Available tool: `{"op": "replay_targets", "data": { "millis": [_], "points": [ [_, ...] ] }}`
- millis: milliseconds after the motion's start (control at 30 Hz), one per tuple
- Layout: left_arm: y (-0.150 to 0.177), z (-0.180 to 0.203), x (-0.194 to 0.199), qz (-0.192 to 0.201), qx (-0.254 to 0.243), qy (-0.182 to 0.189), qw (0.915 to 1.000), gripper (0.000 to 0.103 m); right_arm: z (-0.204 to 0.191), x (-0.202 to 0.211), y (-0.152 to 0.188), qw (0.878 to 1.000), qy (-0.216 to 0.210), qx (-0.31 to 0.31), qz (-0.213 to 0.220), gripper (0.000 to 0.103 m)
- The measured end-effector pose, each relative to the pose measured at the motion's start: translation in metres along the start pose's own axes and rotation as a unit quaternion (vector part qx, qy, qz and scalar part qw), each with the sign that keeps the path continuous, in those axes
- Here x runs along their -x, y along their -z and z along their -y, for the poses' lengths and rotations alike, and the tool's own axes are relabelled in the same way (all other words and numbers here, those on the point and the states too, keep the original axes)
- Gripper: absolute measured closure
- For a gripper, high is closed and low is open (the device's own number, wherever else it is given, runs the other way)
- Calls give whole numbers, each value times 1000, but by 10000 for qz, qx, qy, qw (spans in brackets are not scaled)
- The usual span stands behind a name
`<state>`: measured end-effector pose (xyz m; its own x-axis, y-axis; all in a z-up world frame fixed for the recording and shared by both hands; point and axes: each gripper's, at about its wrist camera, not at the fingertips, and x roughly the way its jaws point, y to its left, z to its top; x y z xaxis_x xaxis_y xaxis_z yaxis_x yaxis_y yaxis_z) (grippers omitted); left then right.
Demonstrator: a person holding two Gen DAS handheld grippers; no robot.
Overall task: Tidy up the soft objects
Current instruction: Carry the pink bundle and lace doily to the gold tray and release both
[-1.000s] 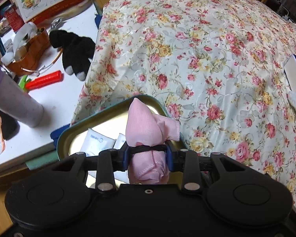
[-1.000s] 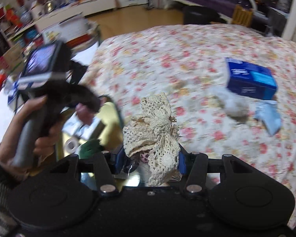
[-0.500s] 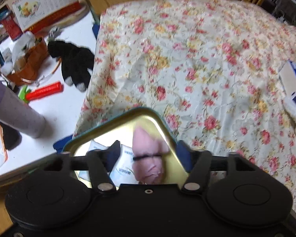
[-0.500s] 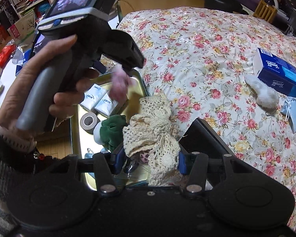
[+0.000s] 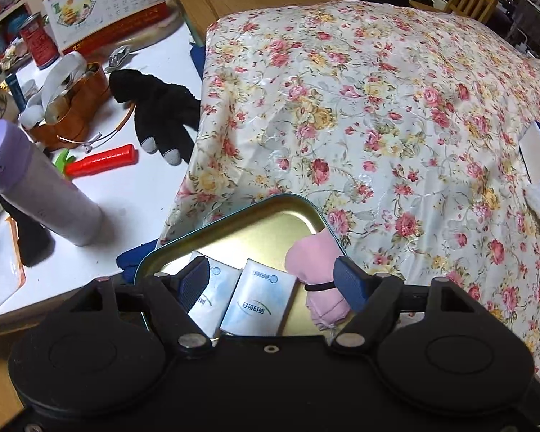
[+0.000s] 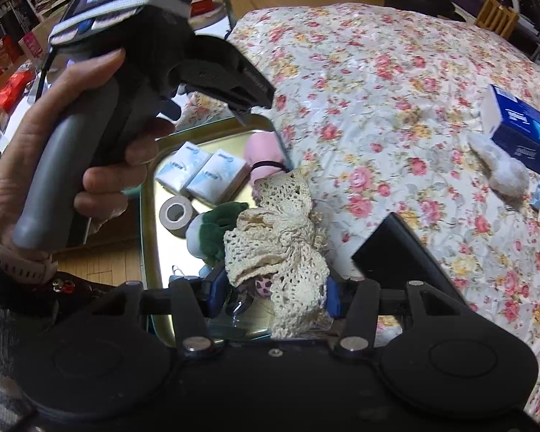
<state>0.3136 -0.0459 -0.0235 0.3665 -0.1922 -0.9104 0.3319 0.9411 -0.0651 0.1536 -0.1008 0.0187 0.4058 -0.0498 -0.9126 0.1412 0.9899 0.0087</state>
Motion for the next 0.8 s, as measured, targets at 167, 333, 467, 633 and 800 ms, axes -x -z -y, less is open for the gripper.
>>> {"op": "replay_targets", "data": {
  "millis": [167, 333, 467, 633, 800],
  "points": [
    [2, -2, -1, -50, 34, 56, 10000, 30, -9, -11, -1, 9999, 36, 98, -48, 41],
    [4, 1, 0, -29, -45, 68, 10000, 30, -6, -16, 3, 9998, 111, 53, -161, 42],
    [5, 1, -1, -53, -62, 78, 9999, 30, -4, -16, 5, 9996, 207, -3, -201, 42],
    [7, 2, -2, -84, -83, 81, 9999, 30, -3, -20, 6, 9992, 275, -40, -303, 42],
    [9, 2, -3, -102, -109, 56, 9999, 30, -4, -23, 8, 9987, 311, -62, -400, 42]
  ]
}}
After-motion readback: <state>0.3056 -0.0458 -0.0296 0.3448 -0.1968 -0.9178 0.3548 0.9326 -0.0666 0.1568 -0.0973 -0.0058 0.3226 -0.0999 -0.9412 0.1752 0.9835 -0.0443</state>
